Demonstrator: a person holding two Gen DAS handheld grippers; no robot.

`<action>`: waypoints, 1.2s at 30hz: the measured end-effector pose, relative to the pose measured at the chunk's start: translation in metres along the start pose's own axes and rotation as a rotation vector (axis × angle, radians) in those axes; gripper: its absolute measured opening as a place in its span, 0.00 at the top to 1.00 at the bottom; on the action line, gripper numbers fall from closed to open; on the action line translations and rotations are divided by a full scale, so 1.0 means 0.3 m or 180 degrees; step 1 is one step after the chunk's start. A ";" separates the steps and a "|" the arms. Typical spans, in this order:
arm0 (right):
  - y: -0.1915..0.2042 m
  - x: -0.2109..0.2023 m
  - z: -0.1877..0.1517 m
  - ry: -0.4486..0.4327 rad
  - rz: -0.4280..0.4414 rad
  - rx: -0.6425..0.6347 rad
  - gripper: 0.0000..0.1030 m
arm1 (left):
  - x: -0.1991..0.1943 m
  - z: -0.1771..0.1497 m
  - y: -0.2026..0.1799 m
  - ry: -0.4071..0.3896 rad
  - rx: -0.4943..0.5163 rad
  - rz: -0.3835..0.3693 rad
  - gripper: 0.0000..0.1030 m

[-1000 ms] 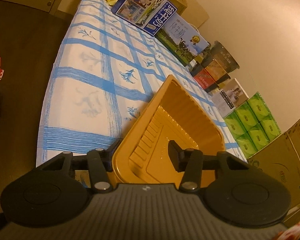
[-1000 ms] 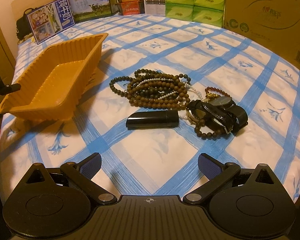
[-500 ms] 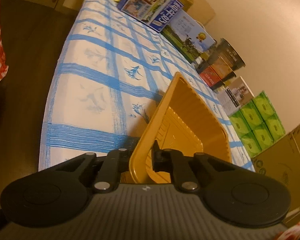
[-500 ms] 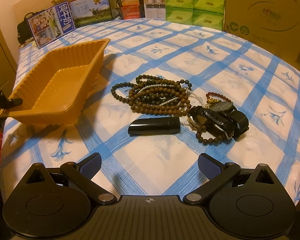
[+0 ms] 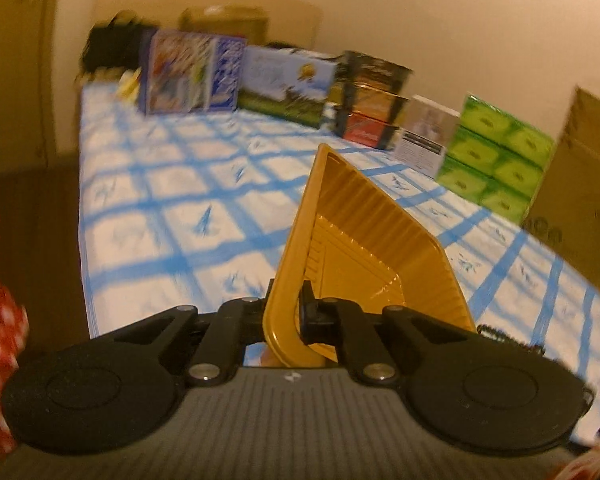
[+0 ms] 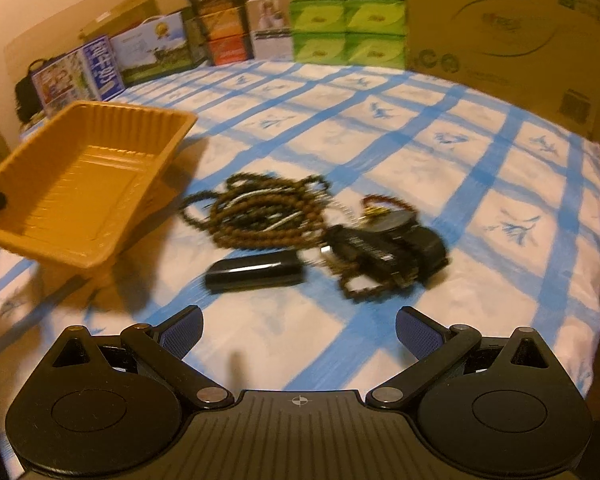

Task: Organize jewelry
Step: 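Lift and tilt the orange tray with the left tool toward the jewelry, then grasp the black cylindrical case with the right tool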

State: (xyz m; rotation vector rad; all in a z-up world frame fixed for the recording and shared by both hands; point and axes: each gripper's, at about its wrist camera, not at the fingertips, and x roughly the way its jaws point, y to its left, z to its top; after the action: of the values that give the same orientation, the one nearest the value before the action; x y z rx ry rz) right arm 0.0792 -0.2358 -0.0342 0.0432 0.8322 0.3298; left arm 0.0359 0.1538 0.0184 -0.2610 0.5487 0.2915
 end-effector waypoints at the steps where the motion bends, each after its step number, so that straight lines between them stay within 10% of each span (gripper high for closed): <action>1: -0.014 0.000 0.001 -0.0029 -0.0033 0.0015 0.01 | -0.004 0.008 -0.020 -0.0037 0.0122 0.0007 0.94; 9: -0.077 0.012 0.023 -0.0204 0.0045 0.0064 0.24 | -0.022 0.020 -0.121 -0.0218 0.0721 0.0015 0.94; 36: 0.130 0.235 0.028 -0.0047 0.0135 -0.0596 0.20 | -0.017 0.018 -0.115 -0.0155 0.0686 -0.0008 0.94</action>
State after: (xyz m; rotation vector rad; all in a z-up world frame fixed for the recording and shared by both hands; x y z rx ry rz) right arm 0.1188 -0.1765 -0.0727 -0.1114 0.7836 0.4456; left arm 0.0460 0.1225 0.0313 -0.0459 0.5269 0.2336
